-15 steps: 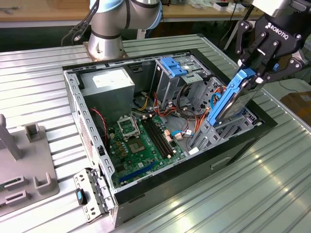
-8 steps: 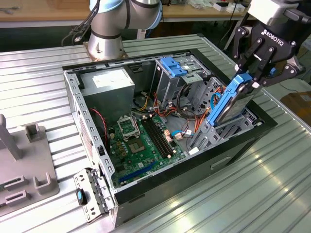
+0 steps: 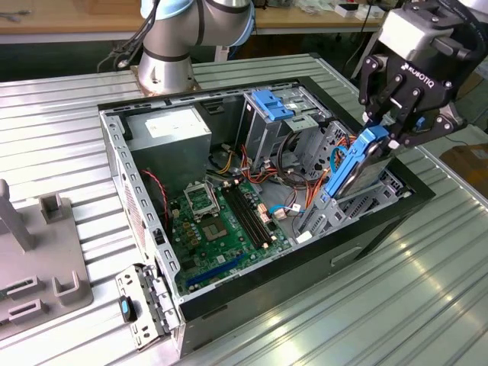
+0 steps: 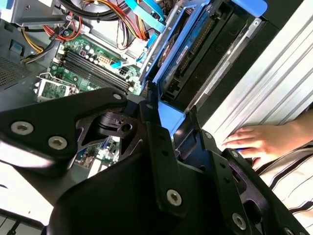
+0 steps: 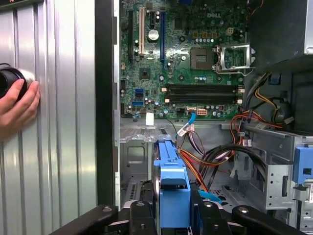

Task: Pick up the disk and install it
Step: 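Insert the disk into the insertion slot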

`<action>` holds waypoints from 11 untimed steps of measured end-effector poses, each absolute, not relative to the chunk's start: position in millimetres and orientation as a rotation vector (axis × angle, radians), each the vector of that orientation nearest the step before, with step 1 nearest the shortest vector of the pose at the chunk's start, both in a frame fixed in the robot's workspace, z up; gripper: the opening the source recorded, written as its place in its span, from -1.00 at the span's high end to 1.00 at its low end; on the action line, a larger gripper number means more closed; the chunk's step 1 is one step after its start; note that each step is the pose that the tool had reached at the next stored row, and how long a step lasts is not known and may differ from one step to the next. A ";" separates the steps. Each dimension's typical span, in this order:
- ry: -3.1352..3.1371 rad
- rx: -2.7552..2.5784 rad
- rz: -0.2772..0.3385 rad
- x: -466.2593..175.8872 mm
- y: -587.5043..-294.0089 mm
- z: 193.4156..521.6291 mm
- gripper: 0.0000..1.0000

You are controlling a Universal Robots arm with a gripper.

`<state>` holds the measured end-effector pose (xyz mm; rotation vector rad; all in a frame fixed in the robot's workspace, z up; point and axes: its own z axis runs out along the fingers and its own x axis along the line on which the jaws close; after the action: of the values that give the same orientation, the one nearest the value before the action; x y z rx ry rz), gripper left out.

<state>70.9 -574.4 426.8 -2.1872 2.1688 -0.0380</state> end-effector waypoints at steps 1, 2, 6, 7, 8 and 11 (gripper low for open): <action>2.169 -2.187 -0.038 70.9 -574.5 425.2 0.26; 2.169 -2.187 -0.038 70.9 -574.7 421.3 0.26; 2.169 -2.187 -0.038 70.9 -576.8 392.3 0.26; 2.169 -2.187 -0.038 70.9 -576.9 385.7 0.26; 2.169 -2.187 -0.038 70.9 -576.9 384.8 0.26; 2.169 -2.187 -0.038 70.9 -576.9 384.8 0.26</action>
<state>70.9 -576.9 384.8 -2.1873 2.1689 -0.0383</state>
